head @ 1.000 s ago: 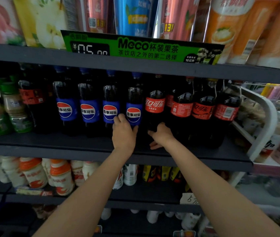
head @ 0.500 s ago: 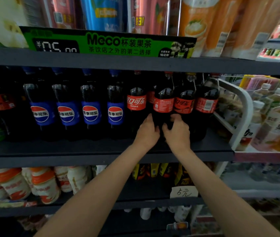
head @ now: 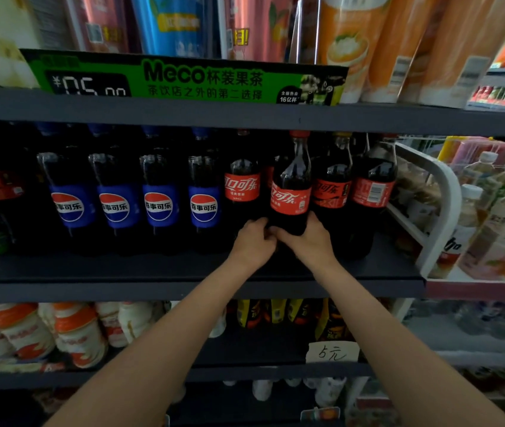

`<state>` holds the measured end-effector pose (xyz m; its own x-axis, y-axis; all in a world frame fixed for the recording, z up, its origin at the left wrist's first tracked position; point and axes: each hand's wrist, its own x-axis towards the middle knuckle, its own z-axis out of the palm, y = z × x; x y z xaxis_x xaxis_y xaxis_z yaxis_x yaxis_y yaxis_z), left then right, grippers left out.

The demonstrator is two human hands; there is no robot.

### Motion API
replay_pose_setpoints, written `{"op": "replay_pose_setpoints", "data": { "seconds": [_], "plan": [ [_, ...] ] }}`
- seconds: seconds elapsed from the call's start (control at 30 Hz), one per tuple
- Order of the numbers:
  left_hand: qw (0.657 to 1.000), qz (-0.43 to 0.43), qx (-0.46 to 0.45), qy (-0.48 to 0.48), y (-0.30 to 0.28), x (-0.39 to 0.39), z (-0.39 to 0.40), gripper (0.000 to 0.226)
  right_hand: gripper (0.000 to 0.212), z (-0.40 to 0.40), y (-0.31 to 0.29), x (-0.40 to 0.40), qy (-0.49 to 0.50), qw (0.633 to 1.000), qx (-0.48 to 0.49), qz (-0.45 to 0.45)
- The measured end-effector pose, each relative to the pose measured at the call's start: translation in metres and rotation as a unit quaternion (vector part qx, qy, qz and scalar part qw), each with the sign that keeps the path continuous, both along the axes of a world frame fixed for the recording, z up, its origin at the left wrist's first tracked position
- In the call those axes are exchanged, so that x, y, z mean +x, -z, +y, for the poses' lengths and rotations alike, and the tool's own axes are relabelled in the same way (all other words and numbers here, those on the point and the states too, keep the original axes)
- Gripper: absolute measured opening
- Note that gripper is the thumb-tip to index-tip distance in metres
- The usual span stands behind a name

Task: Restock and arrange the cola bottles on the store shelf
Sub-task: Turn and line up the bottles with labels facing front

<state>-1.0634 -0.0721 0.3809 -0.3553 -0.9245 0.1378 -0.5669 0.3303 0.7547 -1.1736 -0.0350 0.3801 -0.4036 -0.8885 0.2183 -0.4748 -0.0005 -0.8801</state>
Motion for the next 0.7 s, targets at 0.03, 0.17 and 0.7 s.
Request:
{"op": "replay_pose_setpoints", "data": {
  "seconds": [0.03, 0.17, 0.7],
  "plan": [
    [1.0, -0.001, 0.007, 0.003, 0.0, 0.001, 0.0, 0.042, 0.061, -0.002, -0.001, -0.001, -0.001, 1.0, -0.003, 0.003],
    [0.999, -0.006, 0.031, 0.023, -0.001, 0.005, 0.0, 0.06, 0.062, -0.003, -0.006, -0.005, -0.039, 0.999, 0.025, 0.021],
    [0.999, -0.031, -0.035, -0.028, 0.008, -0.007, 0.0, 0.06, 0.044, -0.001, 0.005, -0.01, 0.002, 0.991, 0.056, 0.121]
  ]
}}
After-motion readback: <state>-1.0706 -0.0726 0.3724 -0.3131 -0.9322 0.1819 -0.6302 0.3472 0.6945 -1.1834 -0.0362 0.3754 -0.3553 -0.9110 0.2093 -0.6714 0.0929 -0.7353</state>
